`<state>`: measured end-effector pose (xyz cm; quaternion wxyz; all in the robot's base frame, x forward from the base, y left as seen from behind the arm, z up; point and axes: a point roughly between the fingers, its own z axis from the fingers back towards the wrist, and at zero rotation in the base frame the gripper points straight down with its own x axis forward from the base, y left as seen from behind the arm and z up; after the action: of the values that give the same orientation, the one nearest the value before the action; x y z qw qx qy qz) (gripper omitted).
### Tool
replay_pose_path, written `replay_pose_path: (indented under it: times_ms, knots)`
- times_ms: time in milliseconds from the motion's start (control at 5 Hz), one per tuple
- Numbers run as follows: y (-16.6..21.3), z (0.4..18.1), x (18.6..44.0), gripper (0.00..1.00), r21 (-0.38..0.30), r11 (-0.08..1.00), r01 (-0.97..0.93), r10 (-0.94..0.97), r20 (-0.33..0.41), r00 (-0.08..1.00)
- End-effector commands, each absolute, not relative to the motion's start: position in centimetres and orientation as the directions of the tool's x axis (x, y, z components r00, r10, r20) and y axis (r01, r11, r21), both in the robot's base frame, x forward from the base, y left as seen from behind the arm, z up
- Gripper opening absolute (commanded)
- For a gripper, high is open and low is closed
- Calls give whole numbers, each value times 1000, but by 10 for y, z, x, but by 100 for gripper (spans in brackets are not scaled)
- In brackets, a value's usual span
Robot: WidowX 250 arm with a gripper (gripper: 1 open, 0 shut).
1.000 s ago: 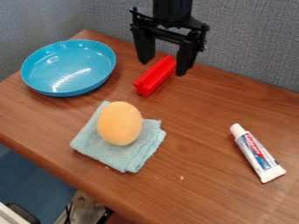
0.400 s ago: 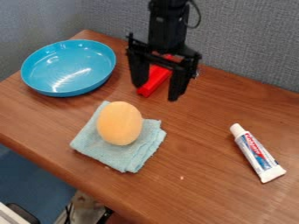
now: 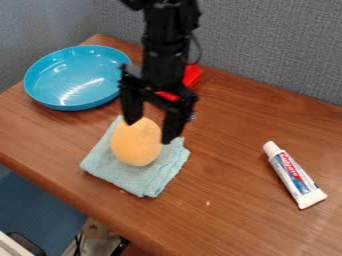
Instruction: Put the yellow ball on the blue plate
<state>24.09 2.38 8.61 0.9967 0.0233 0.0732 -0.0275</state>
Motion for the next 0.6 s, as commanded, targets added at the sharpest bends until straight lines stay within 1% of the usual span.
replay_pose_path:
  times_ms: [0,400]
  knots:
    - [38,86,236,100,82,995,53,-45,-91,995]
    - [43,70,236,100,118,992,47,-41,-50,998]
